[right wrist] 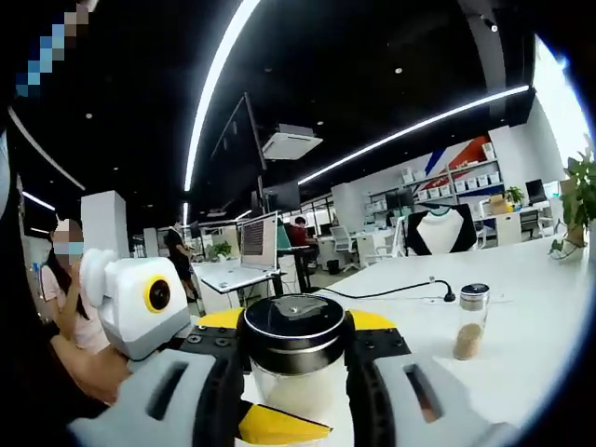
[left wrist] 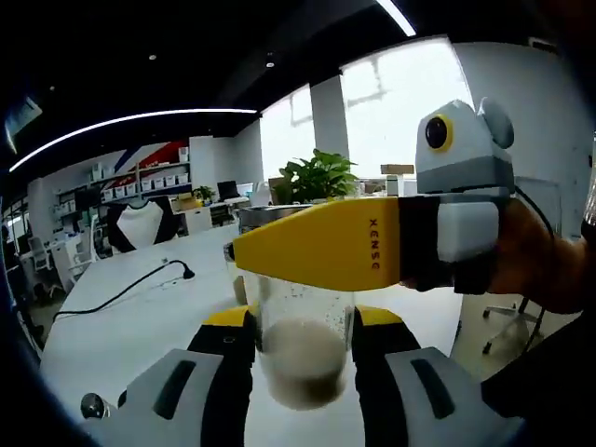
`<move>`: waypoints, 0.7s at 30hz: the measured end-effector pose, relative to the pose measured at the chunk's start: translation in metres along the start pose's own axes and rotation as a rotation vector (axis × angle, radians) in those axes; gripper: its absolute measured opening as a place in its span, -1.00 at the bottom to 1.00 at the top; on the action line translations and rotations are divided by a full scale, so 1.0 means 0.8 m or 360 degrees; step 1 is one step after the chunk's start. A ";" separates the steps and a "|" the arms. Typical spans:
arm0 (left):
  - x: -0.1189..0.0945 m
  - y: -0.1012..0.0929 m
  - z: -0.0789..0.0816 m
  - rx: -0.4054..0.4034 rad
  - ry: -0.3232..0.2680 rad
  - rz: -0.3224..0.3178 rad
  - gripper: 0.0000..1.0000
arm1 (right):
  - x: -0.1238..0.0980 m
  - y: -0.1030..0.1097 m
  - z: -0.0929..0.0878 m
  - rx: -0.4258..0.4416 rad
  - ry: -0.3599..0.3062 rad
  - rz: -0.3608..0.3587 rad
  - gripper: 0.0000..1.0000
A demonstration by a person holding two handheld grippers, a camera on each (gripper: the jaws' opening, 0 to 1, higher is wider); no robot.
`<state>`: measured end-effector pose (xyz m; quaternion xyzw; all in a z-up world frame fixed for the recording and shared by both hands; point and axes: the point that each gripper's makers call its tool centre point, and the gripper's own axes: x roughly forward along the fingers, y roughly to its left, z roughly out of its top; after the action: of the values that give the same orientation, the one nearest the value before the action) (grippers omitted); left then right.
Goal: Rotate the seasoning bottle until the label or dispensing opening points toward the visible target arrow and the bottle remains upright within the marked orientation range
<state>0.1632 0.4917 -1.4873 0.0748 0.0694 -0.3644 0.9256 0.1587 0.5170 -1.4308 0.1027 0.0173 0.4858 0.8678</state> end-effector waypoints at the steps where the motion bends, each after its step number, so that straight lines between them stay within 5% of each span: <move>1: -0.002 0.000 0.001 0.0000 0.0000 -0.0016 -0.15 | -0.001 0.001 0.000 0.0007 0.0010 0.0031 -0.24; 13: -0.012 -0.020 0.016 -0.0047 -0.0058 -0.0338 -0.13 | -0.010 0.040 0.005 -0.0231 0.0159 0.0487 -0.24; 17: -0.011 -0.022 0.017 -0.0041 -0.0080 -0.0310 -0.14 | -0.011 0.041 0.006 -0.0242 0.0154 0.0498 -0.23; 21: -0.007 -0.012 0.022 -0.0146 -0.0127 -0.0170 -0.15 | -0.004 0.035 0.012 -0.0267 0.0048 0.0333 -0.22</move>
<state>0.1535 0.4852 -1.4699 0.0141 0.0530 -0.4124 0.9093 0.1350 0.5266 -1.4160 0.0237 -0.0213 0.5750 0.8175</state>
